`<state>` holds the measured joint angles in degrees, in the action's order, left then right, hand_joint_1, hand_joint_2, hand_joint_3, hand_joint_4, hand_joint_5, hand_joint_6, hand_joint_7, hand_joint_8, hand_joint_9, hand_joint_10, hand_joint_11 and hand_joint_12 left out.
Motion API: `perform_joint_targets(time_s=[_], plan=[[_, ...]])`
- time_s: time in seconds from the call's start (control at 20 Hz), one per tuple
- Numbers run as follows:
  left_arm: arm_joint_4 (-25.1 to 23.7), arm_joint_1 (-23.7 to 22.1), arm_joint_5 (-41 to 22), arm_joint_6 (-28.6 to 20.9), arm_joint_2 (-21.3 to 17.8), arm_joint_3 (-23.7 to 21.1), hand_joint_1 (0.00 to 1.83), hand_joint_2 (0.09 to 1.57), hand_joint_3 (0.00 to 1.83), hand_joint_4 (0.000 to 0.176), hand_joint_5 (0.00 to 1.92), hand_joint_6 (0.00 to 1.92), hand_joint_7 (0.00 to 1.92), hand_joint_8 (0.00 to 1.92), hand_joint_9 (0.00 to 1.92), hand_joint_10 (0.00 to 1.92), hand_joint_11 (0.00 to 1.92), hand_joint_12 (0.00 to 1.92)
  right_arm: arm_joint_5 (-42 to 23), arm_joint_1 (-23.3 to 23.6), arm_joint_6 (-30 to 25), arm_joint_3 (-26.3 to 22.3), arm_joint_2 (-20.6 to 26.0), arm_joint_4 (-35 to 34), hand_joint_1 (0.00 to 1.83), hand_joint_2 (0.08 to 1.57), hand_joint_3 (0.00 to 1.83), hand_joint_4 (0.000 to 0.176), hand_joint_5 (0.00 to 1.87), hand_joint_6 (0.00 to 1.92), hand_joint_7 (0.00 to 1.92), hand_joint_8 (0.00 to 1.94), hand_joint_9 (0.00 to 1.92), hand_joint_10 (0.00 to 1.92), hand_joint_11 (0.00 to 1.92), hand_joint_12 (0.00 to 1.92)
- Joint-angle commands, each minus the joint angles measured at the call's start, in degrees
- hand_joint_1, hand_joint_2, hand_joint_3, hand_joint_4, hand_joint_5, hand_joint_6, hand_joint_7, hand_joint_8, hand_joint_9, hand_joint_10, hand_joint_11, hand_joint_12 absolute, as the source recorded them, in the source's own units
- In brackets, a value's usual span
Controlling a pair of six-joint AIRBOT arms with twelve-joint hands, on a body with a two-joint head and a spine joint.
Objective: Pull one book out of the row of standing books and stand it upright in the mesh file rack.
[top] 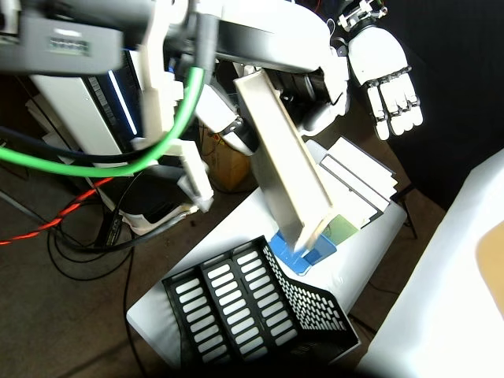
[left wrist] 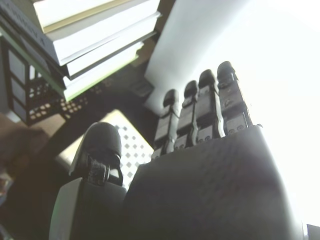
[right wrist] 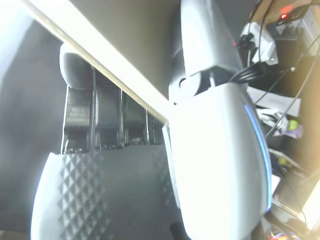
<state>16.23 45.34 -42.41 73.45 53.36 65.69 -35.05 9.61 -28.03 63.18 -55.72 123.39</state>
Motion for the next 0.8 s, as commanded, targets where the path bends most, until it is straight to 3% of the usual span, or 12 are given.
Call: perform_joint_targets(time_s=[0.0,0.1,0.15,0.25,0.3,0.35,0.4,0.45,0.55,0.65,0.7,0.75], plan=[[0.2,-0.6,-6.7,0.0,-0.2,0.4,0.00,1.46,0.00,0.030,0.08,0.02,0.00,0.00,0.00,0.00,0.00,0.00,3.5,1.2,-0.3,-0.2,0.7,-1.6,1.33,1.25,0.00,0.000,0.72,1.19,0.75,1.52,0.62,1.67,0.49,1.92],[0.4,-0.6,-6.6,0.0,-0.2,0.4,0.02,1.46,0.00,0.034,0.09,0.02,0.00,0.00,0.00,0.00,0.00,0.00,4.1,1.6,-1.1,-0.3,2.0,-0.8,1.34,1.24,0.00,0.000,0.76,1.22,0.77,1.43,0.62,1.63,0.38,1.92],[0.5,-0.6,-6.5,0.0,-0.2,0.4,0.06,1.46,0.00,0.025,0.10,0.02,0.00,0.00,0.00,0.00,0.00,0.00,4.4,2.2,-1.9,-0.8,3.0,0.2,1.31,1.29,0.01,0.000,0.76,1.34,0.63,1.53,0.45,1.74,0.16,1.92],[0.5,-0.6,-6.4,0.0,-0.2,0.4,0.09,1.46,0.00,0.029,0.09,0.01,0.00,0.00,0.00,0.00,0.00,0.00,4.6,5.3,-5.2,-2.2,5.7,5.3,1.15,1.31,0.01,0.000,0.76,1.48,0.48,1.53,0.16,1.42,0.01,1.92],[0.5,-0.7,-6.3,0.0,-0.2,0.4,0.08,1.47,0.00,0.024,0.09,0.01,0.00,0.00,0.00,0.00,0.00,0.00,4.6,6.5,-6.9,-2.9,6.8,7.6,1.12,1.26,0.00,0.000,0.76,1.37,0.48,1.03,0.19,1.17,0.00,1.77],[0.5,-0.8,-6.2,0.0,-0.1,0.4,0.08,1.48,0.00,0.019,0.10,0.01,0.00,0.00,0.00,0.00,0.00,0.00,4.6,7.3,-7.8,-3.4,7.6,8.7,1.27,1.28,0.00,0.000,0.78,1.38,0.60,1.29,0.46,1.60,0.04,1.89],[0.5,-0.9,-6.0,0.0,-0.1,0.4,0.08,1.47,0.00,0.025,0.10,0.01,0.00,0.00,0.00,0.00,0.00,0.00,4.6,7.8,-9.1,-3.8,8.3,10.5,1.32,1.24,0.00,0.000,0.77,1.36,0.74,1.26,0.63,1.56,0.24,1.85],[0.5,-0.9,-5.9,0.0,-0.1,0.4,0.05,1.48,0.00,0.027,0.09,0.00,0.00,0.00,0.00,0.00,0.00,0.00,4.6,7.9,-10.0,-4.0,8.6,11.7,1.22,1.24,0.00,0.000,0.83,1.37,0.67,1.30,0.43,1.27,0.05,1.86],[0.5,-1.0,-5.8,0.0,0.0,0.4,0.05,1.47,0.00,0.035,0.09,0.00,0.00,0.00,0.00,0.00,0.00,0.00,4.4,8.0,-11.6,-4.2,9.1,13.4,1.33,1.22,0.00,0.000,0.78,1.34,0.75,1.22,0.70,1.54,0.33,1.86],[0.5,-1.1,-5.6,0.0,-0.1,0.3,0.00,1.47,0.00,0.046,0.08,0.00,0.00,0.00,0.00,0.00,0.00,0.00,4.3,7.9,-13.2,-4.2,9.1,15.8,1.34,1.22,0.00,0.000,0.77,1.22,0.79,1.32,0.66,1.62,0.28,1.92],[0.4,-1.3,-5.5,0.0,0.0,0.3,0.00,1.47,0.00,0.045,0.08,0.00,0.00,0.00,0.00,0.00,0.00,0.00,4.4,7.3,-13.5,-4.1,9.0,16.2,1.20,1.27,0.01,0.000,0.81,1.35,0.58,1.43,0.31,1.47,0.06,1.92],[0.4,-1.4,-5.5,0.0,0.1,0.3,0.00,1.47,0.00,0.042,0.08,0.01,0.00,0.00,0.00,0.00,0.00,0.00,4.5,6.8,-13.6,-3.9,8.9,16.2,1.31,1.23,0.01,0.000,0.77,1.37,0.77,1.24,0.59,1.56,0.16,1.92]])
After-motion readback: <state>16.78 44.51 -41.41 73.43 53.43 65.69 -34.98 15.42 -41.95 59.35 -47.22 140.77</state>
